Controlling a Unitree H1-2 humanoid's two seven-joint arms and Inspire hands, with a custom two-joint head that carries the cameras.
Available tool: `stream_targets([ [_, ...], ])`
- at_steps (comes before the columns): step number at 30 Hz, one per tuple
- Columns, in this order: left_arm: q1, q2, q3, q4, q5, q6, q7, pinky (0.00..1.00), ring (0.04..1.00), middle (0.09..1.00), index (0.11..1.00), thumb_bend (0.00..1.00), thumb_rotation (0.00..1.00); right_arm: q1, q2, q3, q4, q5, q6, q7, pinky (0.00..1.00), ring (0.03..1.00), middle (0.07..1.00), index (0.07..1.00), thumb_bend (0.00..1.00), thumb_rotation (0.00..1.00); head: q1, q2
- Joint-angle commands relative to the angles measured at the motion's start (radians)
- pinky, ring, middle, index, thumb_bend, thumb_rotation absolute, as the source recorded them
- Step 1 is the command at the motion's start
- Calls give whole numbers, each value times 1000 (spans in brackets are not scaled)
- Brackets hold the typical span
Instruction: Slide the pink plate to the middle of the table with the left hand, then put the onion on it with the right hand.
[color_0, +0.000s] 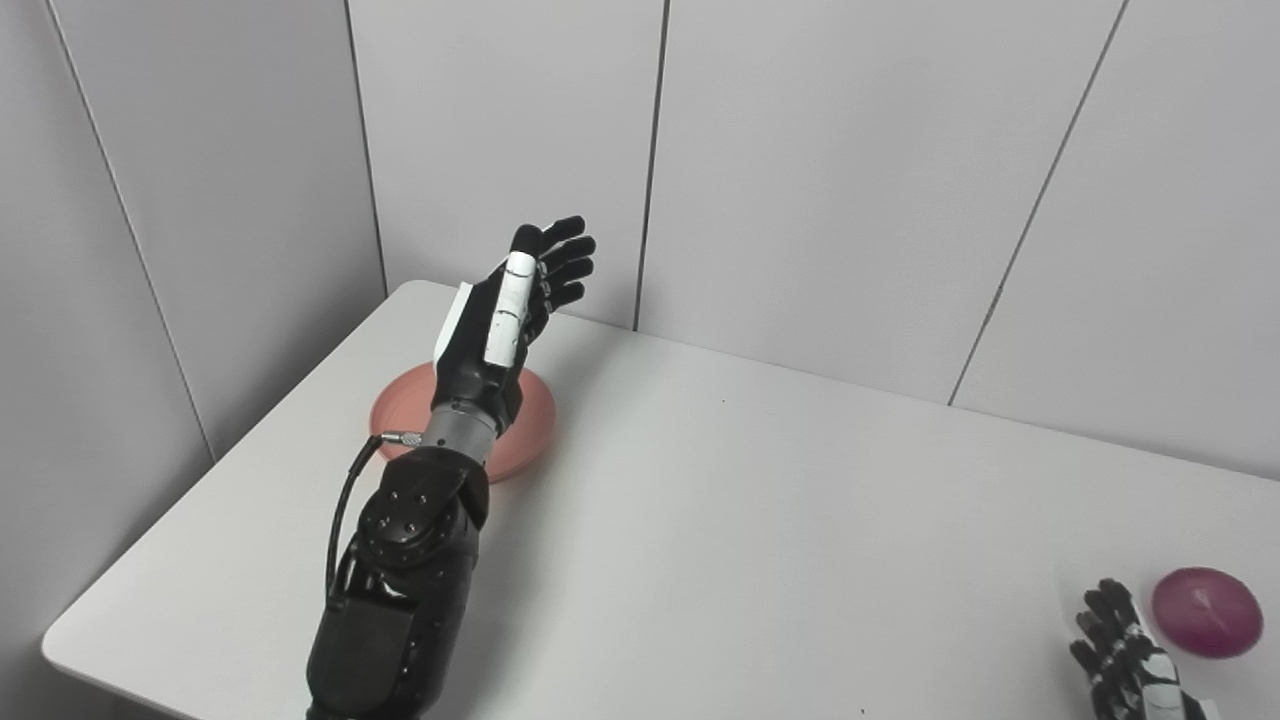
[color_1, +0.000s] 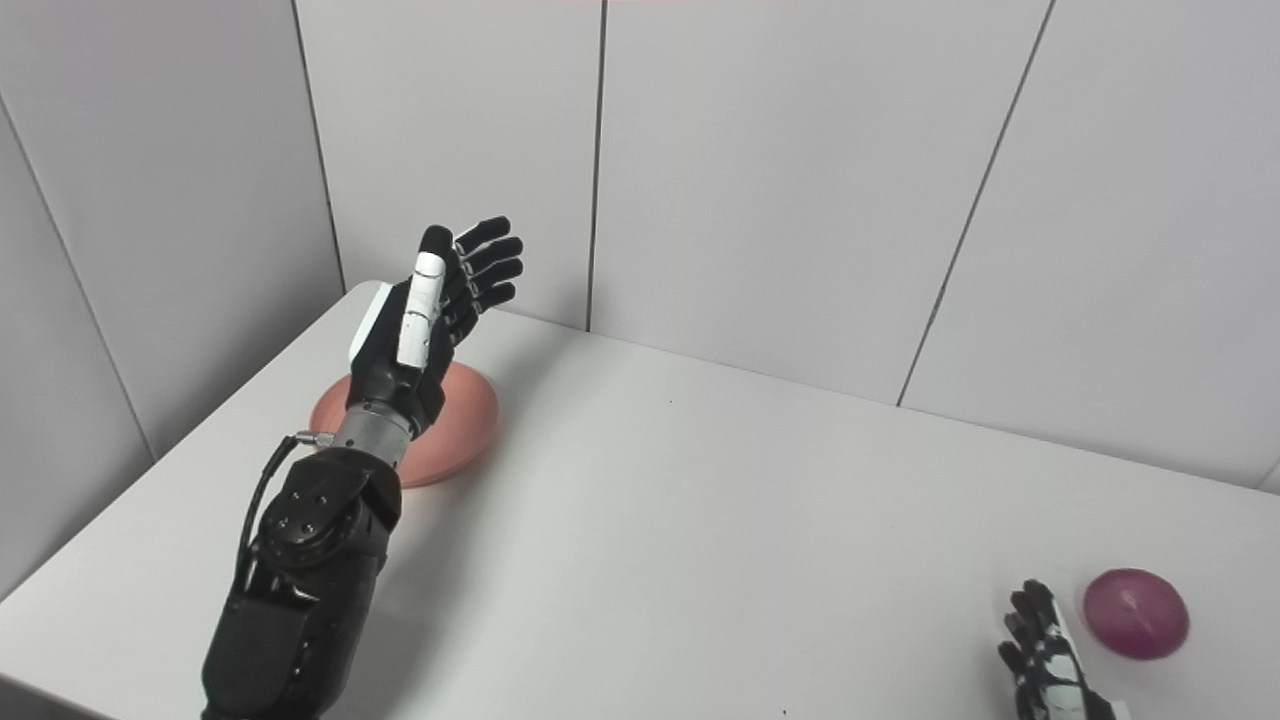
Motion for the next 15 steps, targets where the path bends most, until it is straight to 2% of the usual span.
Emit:
stream_targets([
  [1, -71, 35, 19, 8, -5, -20, -12, 819, 820, 798, 761, 855, 987, 35, 19, 3, 83, 6, -36, 4, 1000, 1000, 981, 979, 997, 1000, 1, 0],
  [4, -103, 75, 49, 47, -5, -29, -19, 788, 811, 786, 783, 849, 988, 34, 17, 5, 89, 2, -42, 5, 1000, 1000, 979, 978, 997, 1000, 1, -1],
  [8, -139, 129, 85, 115, -5, -59, -28, 744, 799, 786, 768, 841, 953, 31, 19, 2, 96, 7, -44, 7, 1000, 1000, 974, 971, 1000, 1000, 1, -2],
  [11, -169, 182, 115, 196, -6, -68, -35, 724, 768, 768, 767, 880, 929, 30, 19, 5, 98, -2, -42, 3, 1000, 1000, 977, 979, 1000, 1000, 1, -2],
  [15, -196, 221, 146, 296, -9, -96, -33, 703, 763, 762, 768, 844, 941, 29, 18, 6, 98, -4, -43, 4, 1000, 1000, 979, 980, 1000, 1000, 1, -3],
])
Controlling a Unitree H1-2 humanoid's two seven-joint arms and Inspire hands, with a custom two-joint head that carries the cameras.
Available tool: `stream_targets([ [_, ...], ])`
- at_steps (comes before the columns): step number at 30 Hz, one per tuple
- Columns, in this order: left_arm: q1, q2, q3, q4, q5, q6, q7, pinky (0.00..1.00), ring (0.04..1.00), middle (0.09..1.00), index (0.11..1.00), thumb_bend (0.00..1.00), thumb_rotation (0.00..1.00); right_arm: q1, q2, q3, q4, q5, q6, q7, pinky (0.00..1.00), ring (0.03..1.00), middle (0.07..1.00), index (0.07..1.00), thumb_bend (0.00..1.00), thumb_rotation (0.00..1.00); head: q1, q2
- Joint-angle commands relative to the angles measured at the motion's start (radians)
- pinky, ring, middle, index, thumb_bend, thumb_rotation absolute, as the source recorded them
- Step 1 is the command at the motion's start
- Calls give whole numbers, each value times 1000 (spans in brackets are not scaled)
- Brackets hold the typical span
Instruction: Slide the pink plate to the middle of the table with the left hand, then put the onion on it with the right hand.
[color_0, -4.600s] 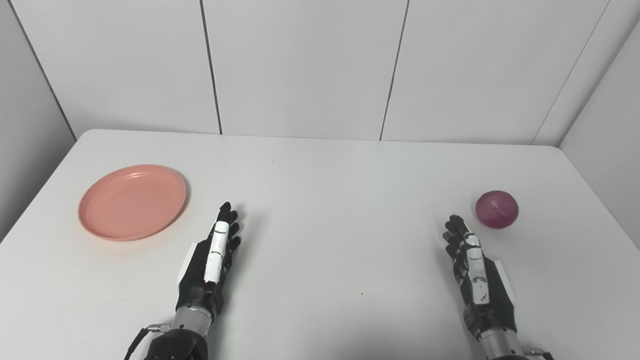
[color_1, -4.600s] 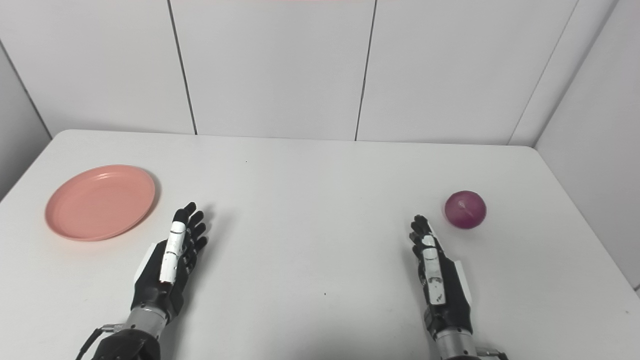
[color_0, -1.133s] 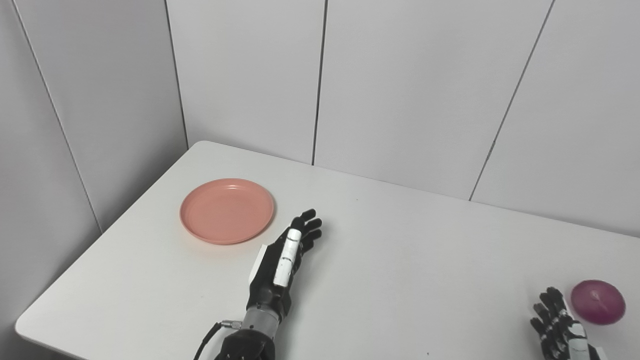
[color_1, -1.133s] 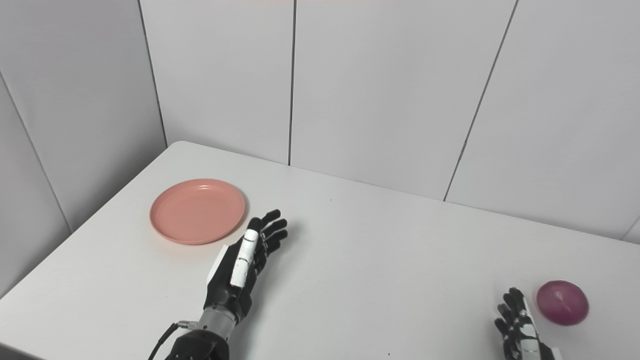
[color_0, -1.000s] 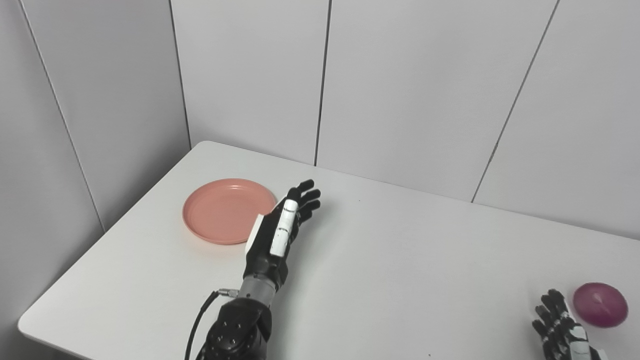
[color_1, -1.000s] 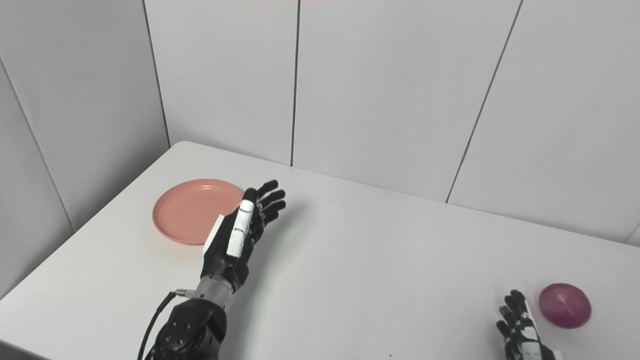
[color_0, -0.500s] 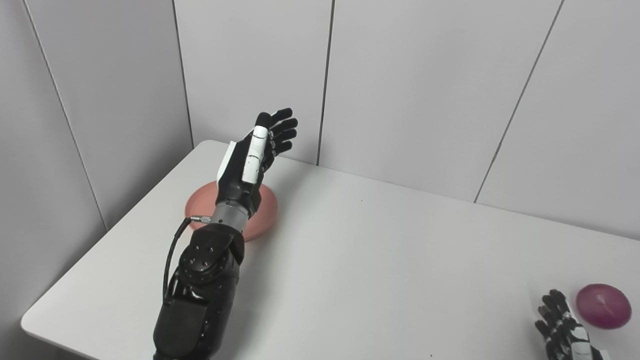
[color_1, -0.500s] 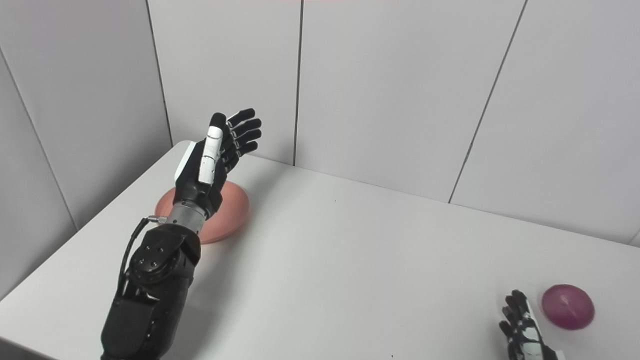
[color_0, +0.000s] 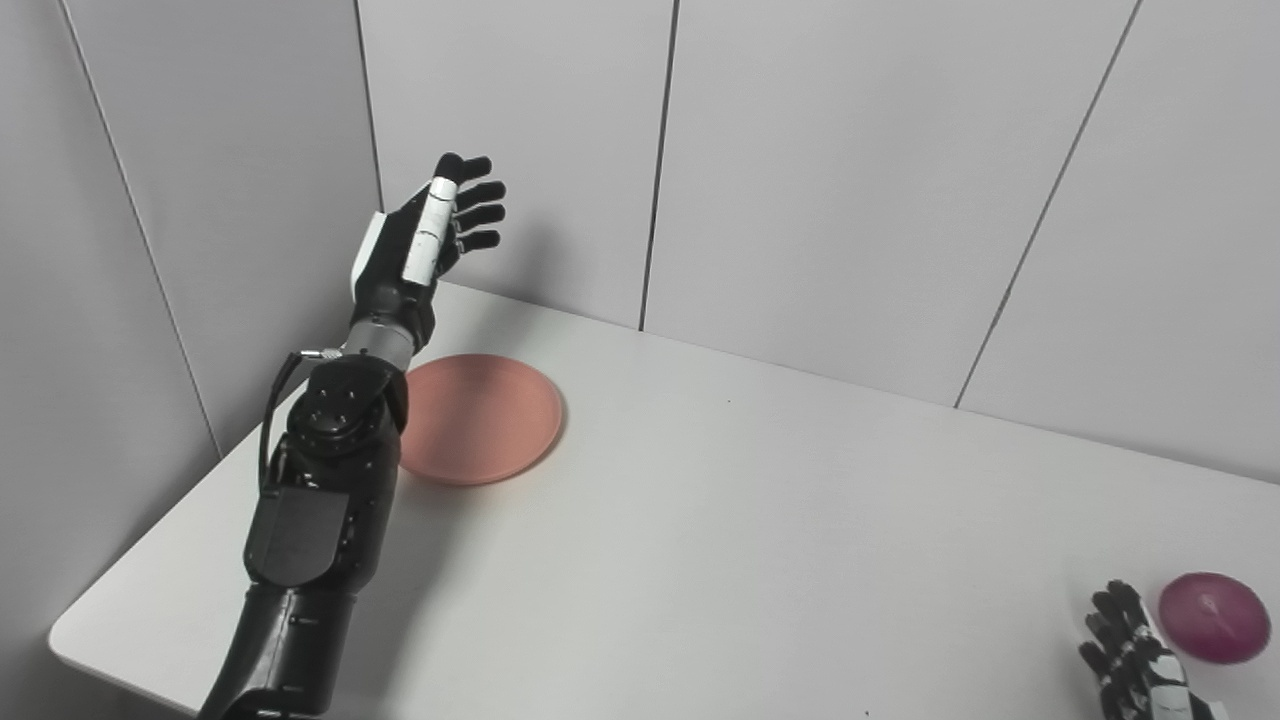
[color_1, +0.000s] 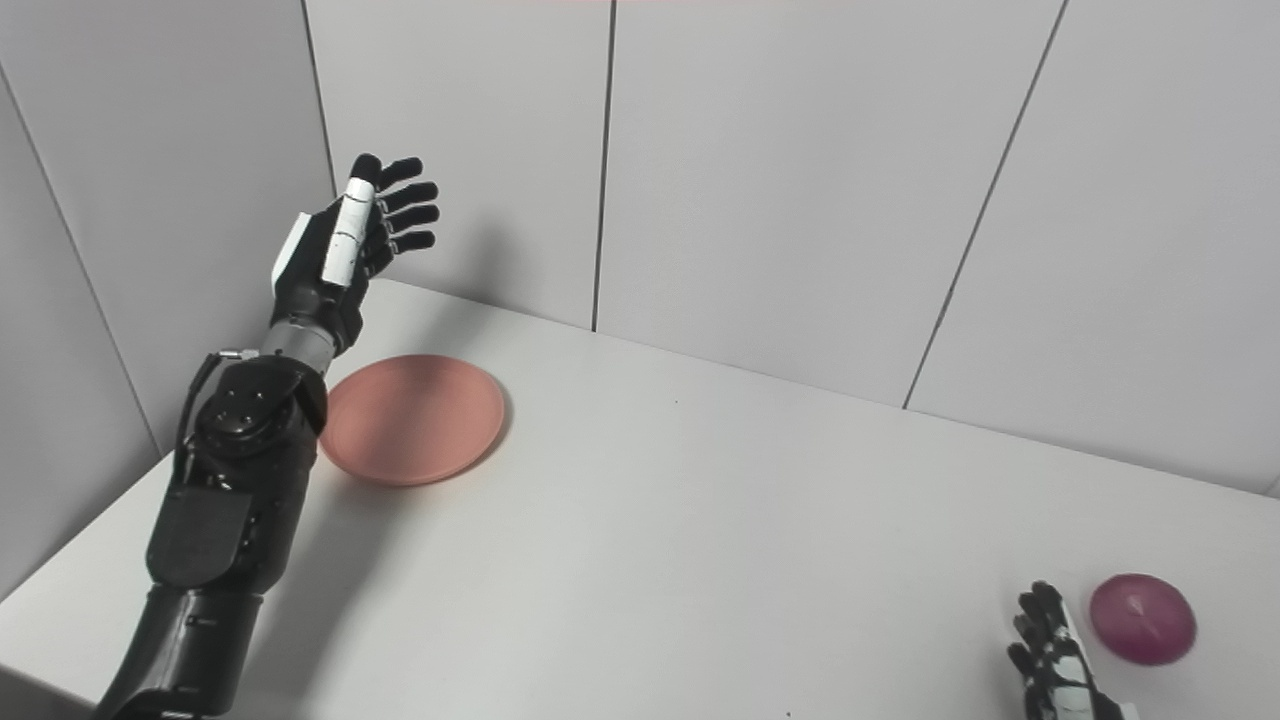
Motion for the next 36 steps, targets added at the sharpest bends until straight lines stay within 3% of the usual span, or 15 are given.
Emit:
stream_targets([
  [1, -65, 28, 16, 23, -5, -55, 3, 716, 770, 770, 773, 843, 937, 37, 18, 8, 88, -1, -37, 4, 1000, 1000, 979, 981, 1000, 1000, 1, 0],
  [21, -133, 101, 78, 475, -16, -167, 48, 806, 818, 794, 794, 812, 941, 46, 21, 11, 62, -2, -20, 2, 1000, 998, 967, 971, 993, 1000, -10, 10],
  [34, -135, 106, 105, 611, -33, -212, 54, 855, 820, 812, 803, 792, 949, 53, 18, 10, 40, -11, -4, -6, 1000, 984, 956, 957, 999, 1000, -14, 22],
  [36, -135, 106, 113, 631, -44, -207, 52, 832, 790, 782, 786, 814, 938, 53, 17, 11, 41, -10, -5, -5, 1000, 987, 959, 960, 1000, 1000, -14, 22],
])
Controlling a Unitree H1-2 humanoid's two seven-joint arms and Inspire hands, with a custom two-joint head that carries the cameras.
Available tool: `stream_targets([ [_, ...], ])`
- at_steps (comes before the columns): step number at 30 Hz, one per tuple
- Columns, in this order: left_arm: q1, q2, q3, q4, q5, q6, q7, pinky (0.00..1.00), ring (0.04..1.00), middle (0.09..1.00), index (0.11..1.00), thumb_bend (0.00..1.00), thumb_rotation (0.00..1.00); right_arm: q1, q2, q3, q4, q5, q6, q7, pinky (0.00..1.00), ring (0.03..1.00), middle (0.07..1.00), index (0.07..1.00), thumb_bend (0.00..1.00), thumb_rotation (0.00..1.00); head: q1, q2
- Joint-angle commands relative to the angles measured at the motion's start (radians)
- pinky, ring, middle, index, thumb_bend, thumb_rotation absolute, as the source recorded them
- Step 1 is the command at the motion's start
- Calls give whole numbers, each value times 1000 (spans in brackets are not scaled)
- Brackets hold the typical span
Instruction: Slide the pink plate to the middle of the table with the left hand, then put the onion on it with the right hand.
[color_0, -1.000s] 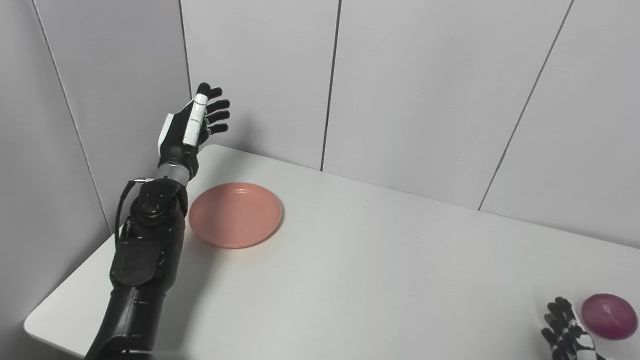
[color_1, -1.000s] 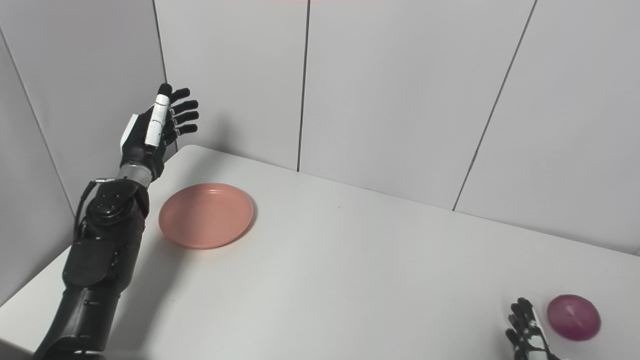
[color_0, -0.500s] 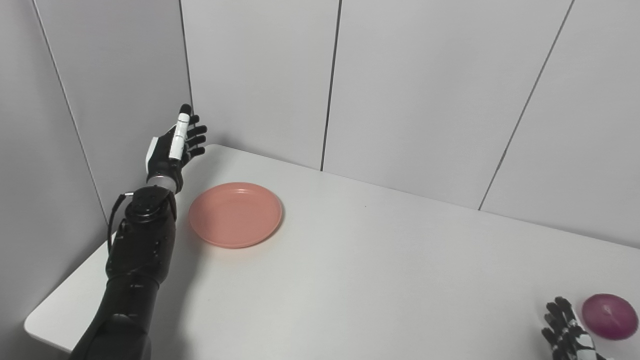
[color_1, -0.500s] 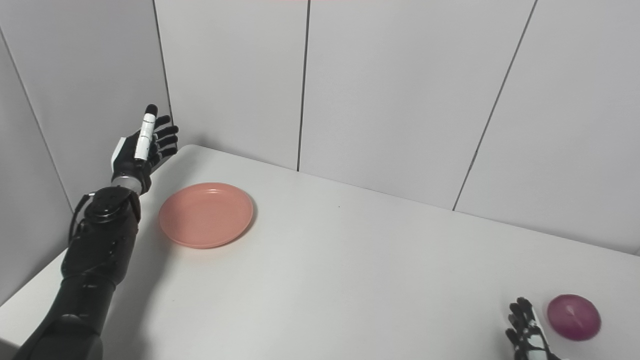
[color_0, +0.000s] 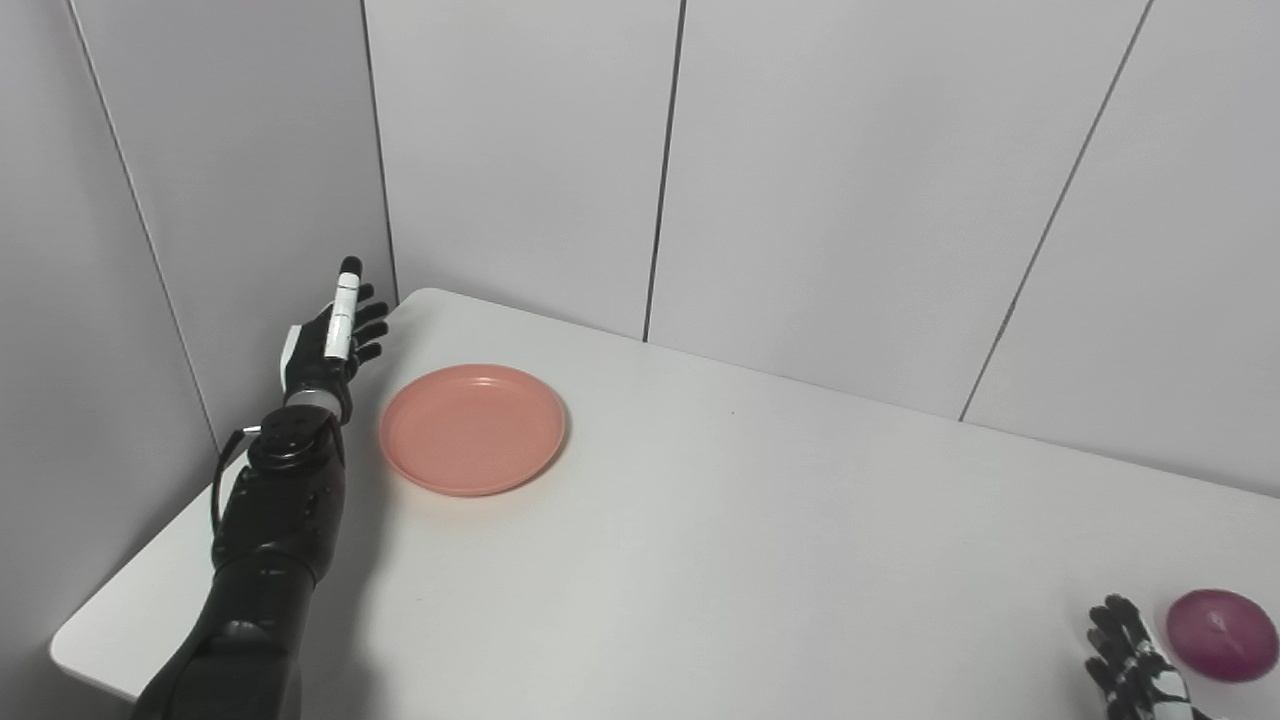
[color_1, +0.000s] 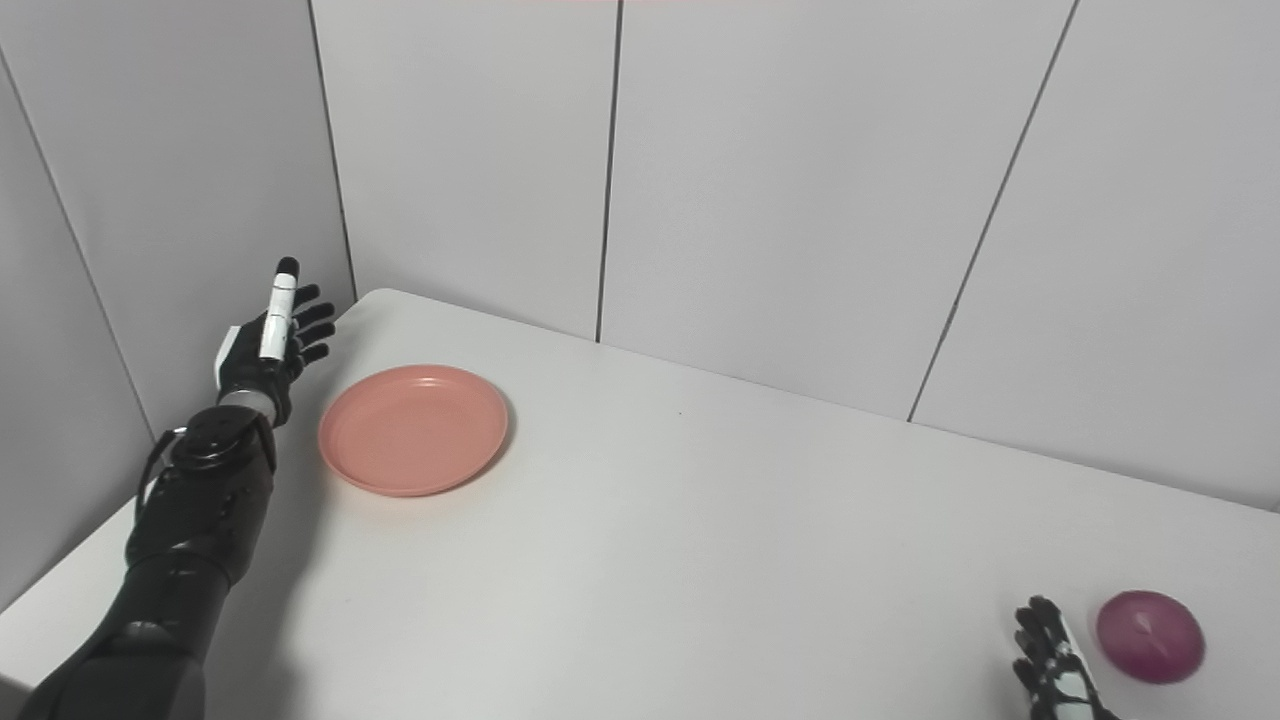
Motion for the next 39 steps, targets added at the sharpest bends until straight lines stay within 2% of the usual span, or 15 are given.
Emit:
stream_targets([
  [1, -59, 37, 10, -2, -18, -36, 1, 832, 795, 773, 786, 823, 930, 47, 17, 10, 48, 2, -3, 1, 1000, 989, 961, 962, 999, 1000, 0, 0],
  [3, -53, 35, 10, 11, -27, -39, -11, 847, 817, 781, 794, 834, 919, 47, 18, 10, 46, 4, -1, 1, 1000, 992, 965, 965, 990, 1000, -3, 5],
  [7, -29, 42, -18, 54, -30, -86, -68, 852, 843, 824, 816, 807, 935, 49, 19, 10, 38, 7, 5, 2, 1000, 993, 965, 968, 981, 1000, -6, 10],
  [12, -4, 12, -29, 22, -23, -58, -49, 800, 809, 805, 797, 788, 934, 49, 22, 10, 34, 8, 10, -1, 1000, 989, 959, 964, 970, 1000, -10, 14],
  [16, 13, -6, -35, -12, -40, -48, -73, 777, 800, 805, 803, 776, 925, 49, 21, 13, 32, 1, 10, -3, 1000, 990, 959, 964, 970, 1000, -12, 16],
  [20, 48, -34, -47, -103, -74, 3, -110, 782, 815, 824, 824, 793, 931, 51, 22, 13, 25, 1, 13, -5, 1000, 987, 957, 961, 965, 1000, -15, 20],
  [24, 71, -67, -54, -202, -93, 78, -90, 778, 796, 818, 824, 767, 919, 52, 20, 13, 24, 3, 13, -3, 1000, 987, 959, 965, 971, 1000, -16, 24],
  [28, 83, -93, -60, -257, -105, 122, -88, 769, 789, 808, 823, 752, 918, 53, 19, 13, 22, 2, 14, -3, 1000, 991, 963, 965, 965, 1000, -17, 25],
  [34, 90, -122, -77, -309, -104, 154, -86, 723, 751, 754, 774, 759, 915, 54, 16, 14, 16, 2, 17, -1, 1000, 996, 965, 962, 959, 1000, -19, 28],
  [39, 81, -134, -104, -313, -104, 165, -103, 751, 772, 789, 797, 762, 936, 54, 18, 16, 13, 0, 12, -2, 1000, 999, 966, 968, 941, 1000, -23, 29],
])
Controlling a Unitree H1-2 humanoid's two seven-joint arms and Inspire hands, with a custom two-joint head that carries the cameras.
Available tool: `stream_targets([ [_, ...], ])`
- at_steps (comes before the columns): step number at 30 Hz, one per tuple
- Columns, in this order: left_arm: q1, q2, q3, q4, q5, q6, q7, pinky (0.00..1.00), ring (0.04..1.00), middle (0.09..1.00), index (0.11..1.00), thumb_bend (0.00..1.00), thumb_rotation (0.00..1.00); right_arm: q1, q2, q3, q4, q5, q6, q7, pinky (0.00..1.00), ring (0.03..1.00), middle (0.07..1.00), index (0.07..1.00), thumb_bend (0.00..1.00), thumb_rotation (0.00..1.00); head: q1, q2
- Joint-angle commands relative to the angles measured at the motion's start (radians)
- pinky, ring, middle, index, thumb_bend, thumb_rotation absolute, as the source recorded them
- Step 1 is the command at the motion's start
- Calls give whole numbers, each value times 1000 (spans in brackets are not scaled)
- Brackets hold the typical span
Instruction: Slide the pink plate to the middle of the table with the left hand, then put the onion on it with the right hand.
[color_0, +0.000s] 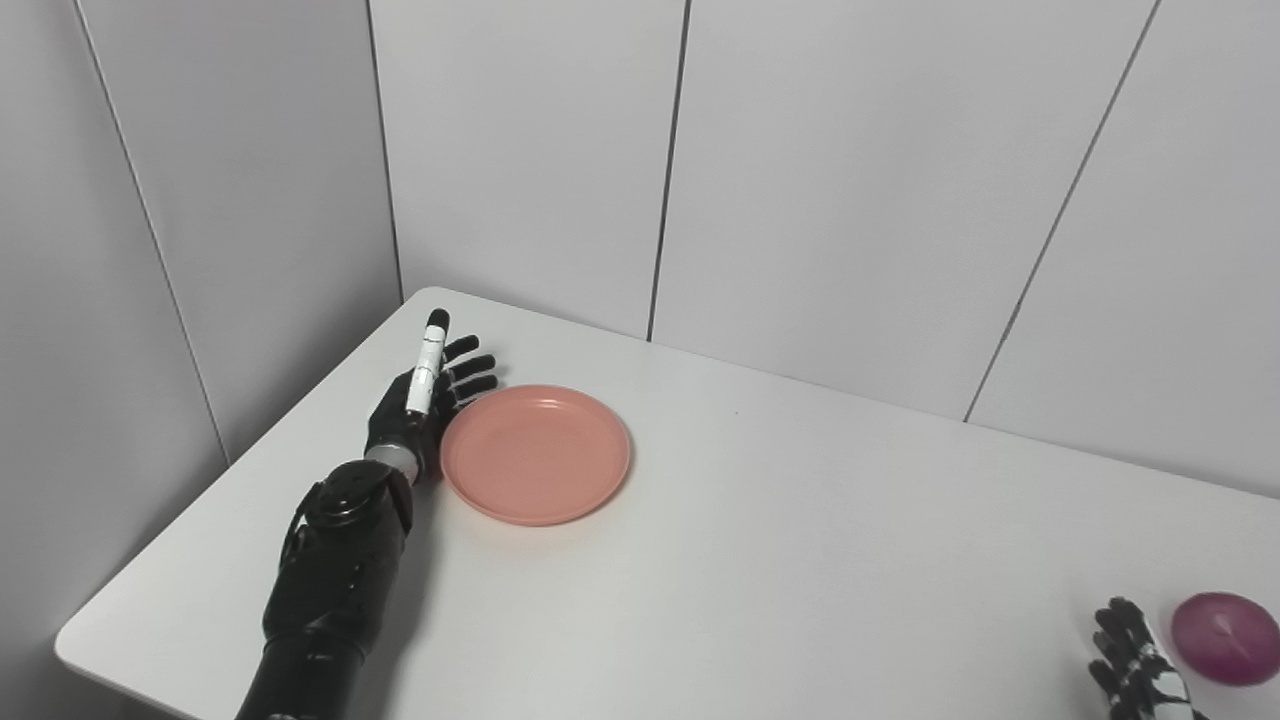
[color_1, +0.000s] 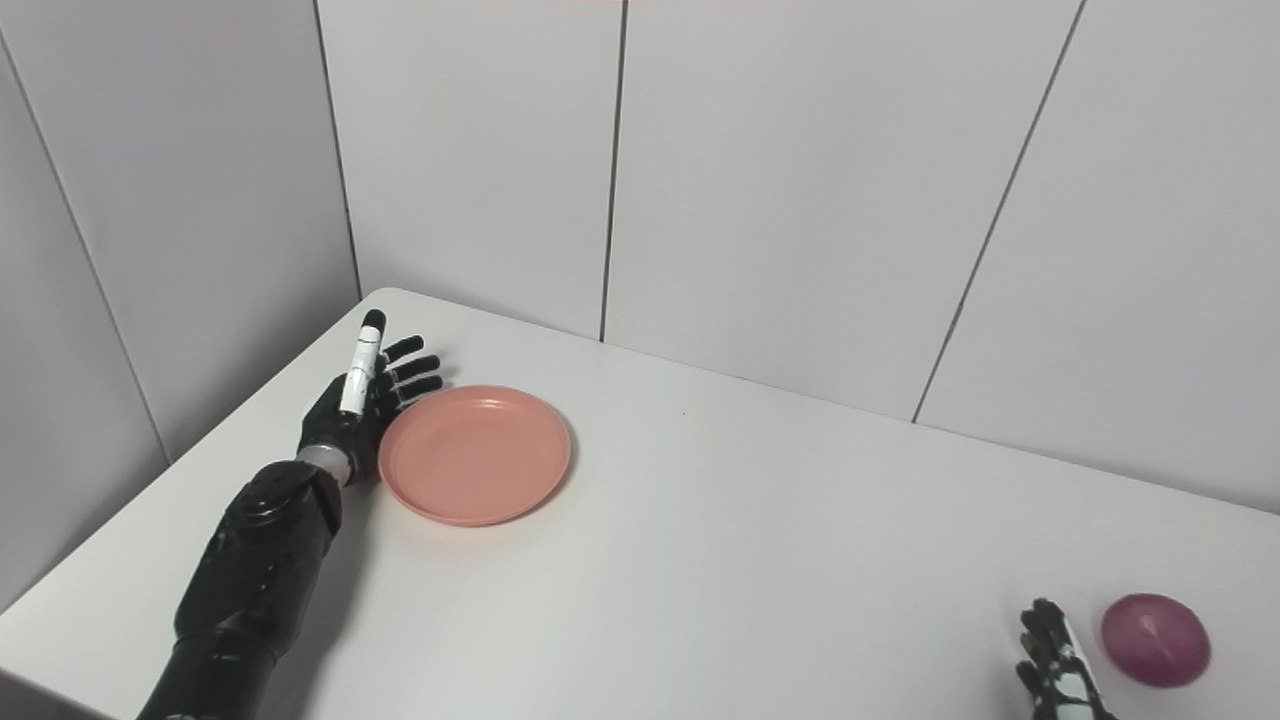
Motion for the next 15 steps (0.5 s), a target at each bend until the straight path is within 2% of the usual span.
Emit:
stream_targets([
  [1, -47, 8, -15, -28, 4, 15, -12, 757, 772, 791, 802, 757, 942, 46, 21, 14, 22, 5, 12, 0, 1000, 996, 964, 968, 935, 1000, -2, 3],
  [4, -52, 5, -29, -18, 1, 9, -24, 766, 778, 795, 807, 753, 952, 48, 24, 16, 14, 5, 15, -1, 1000, 997, 967, 973, 925, 1000, -3, 4],
  [11, -62, -40, -54, -3, 13, 4, -6, 757, 773, 784, 793, 760, 961, 48, 25, 21, 10, -2, 15, -4, 1000, 1000, 971, 976, 922, 1000, -10, 7],
  [15, -63, -64, -70, 38, 7, -21, -30, 778, 790, 808, 809, 745, 967, 52, 27, 25, -2, -4, 17, -8, 1000, 993, 964, 972, 897, 1000, -15, 11],
])
